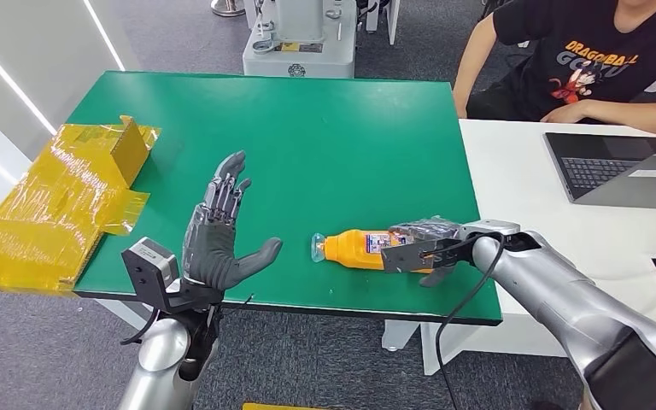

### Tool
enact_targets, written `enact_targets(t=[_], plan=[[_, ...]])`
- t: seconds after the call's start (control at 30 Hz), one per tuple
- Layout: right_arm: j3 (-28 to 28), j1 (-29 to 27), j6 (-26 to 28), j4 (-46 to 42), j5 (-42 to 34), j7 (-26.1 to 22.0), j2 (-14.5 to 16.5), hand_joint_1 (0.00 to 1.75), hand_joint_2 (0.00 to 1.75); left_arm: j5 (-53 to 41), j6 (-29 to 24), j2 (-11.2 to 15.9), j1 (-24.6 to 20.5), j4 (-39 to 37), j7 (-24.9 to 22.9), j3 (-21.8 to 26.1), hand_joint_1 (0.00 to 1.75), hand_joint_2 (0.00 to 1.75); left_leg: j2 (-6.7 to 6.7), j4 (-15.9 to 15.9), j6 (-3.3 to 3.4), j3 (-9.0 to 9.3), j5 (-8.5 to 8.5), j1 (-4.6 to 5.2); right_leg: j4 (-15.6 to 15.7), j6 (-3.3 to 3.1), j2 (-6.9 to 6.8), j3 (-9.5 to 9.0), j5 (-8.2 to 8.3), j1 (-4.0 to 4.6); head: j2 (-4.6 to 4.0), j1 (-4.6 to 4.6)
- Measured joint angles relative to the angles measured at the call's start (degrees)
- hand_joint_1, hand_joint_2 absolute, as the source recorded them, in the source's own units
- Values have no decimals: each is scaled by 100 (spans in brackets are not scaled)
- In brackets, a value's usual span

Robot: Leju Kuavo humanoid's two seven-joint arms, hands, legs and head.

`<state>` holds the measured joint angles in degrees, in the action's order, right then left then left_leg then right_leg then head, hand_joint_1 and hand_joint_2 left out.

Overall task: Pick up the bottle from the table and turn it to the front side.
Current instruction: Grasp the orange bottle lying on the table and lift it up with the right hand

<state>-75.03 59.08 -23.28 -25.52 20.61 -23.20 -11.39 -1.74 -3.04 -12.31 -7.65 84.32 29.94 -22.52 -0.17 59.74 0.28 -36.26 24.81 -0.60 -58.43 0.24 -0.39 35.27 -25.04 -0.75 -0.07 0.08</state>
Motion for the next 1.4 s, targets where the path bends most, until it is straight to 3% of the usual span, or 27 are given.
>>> enact_targets(t=[0.5, 0.77, 1.4], plan=[[58, -302, 553, 14, 163, 1, -19, 0, 175, -67, -3, 19, 23, 9, -33, 0, 0, 175, 1, 0, 0, 3, 1, 1, 0, 0, 1, -2, 0, 1, 0, 1], [130, -663, 1565, 28, 899, 893, 46, 0, 175, -96, -68, 44, 28, 9, -47, -2, 0, 175, -4, -1, 0, 3, 1, -1, 0, 1, -4, -7, -1, 0, 0, 1], [473, -750, 1493, 148, 1218, 784, 289, 0, 175, -145, -270, 84, 77, 9, -55, -2, 0, 175, 7, -1, -1, 9, 0, -1, 0, -3, 7, -8, 3, 3, 0, 0]])
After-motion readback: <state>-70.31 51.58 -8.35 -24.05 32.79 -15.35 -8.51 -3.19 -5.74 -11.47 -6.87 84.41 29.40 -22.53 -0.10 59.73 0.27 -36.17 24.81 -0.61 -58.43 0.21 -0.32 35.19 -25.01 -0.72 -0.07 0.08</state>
